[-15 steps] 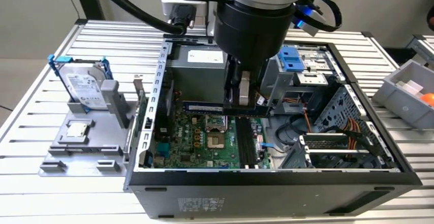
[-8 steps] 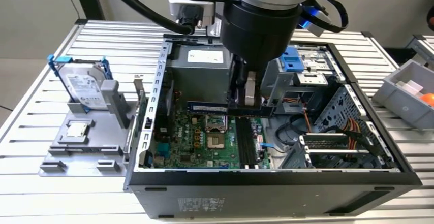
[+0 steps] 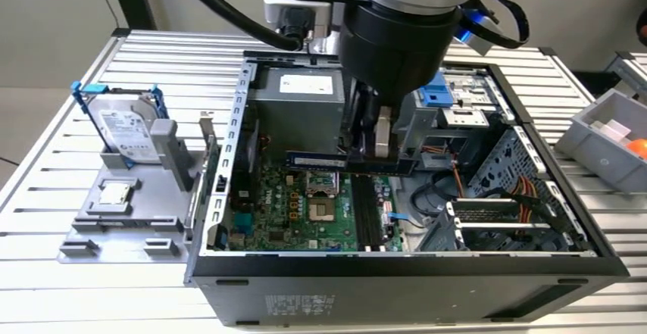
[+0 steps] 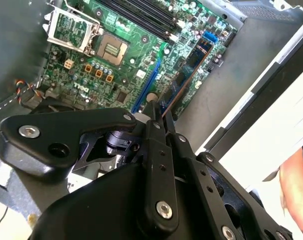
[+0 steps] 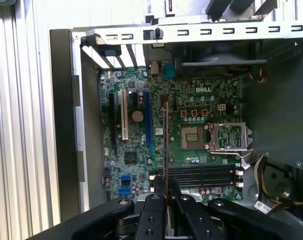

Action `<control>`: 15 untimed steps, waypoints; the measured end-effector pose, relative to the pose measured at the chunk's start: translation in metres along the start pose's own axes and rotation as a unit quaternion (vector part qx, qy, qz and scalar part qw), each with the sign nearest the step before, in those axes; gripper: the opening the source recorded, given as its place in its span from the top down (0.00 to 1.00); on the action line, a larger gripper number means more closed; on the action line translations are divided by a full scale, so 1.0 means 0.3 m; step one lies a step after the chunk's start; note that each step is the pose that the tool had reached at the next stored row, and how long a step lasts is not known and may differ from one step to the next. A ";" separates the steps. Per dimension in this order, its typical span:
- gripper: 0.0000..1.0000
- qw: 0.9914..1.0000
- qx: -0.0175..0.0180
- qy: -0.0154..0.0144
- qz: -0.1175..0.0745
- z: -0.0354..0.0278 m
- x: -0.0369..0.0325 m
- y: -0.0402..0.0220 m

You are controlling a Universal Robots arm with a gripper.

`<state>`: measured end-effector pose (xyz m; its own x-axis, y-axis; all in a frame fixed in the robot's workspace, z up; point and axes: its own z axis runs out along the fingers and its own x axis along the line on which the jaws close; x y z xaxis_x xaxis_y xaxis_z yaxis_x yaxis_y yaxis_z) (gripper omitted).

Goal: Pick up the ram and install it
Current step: 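Pick up the ram and move it above insertion slot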

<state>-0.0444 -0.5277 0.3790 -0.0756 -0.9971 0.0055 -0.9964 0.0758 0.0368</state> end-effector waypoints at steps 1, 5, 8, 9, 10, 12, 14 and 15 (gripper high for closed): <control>1.00 1.000 0.000 0.000 0.000 0.000 0.000 -0.003; 1.00 1.000 0.000 0.001 0.002 -0.001 -0.001 -0.017; 1.00 1.000 -0.001 0.002 0.002 -0.001 -0.002 -0.028; 1.00 1.000 -0.001 0.002 0.003 -0.001 -0.002 -0.032; 1.00 1.000 -0.001 0.002 0.003 -0.001 -0.003 -0.036; 1.00 1.000 -0.001 0.002 0.003 -0.002 -0.003 -0.044; 1.00 1.000 -0.001 0.003 0.004 -0.002 -0.004 -0.051; 1.00 1.000 -0.001 0.003 0.004 -0.002 -0.004 -0.055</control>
<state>-0.0277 -0.5277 0.3789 -0.0836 -0.9964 0.0118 -0.9957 0.0840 0.0389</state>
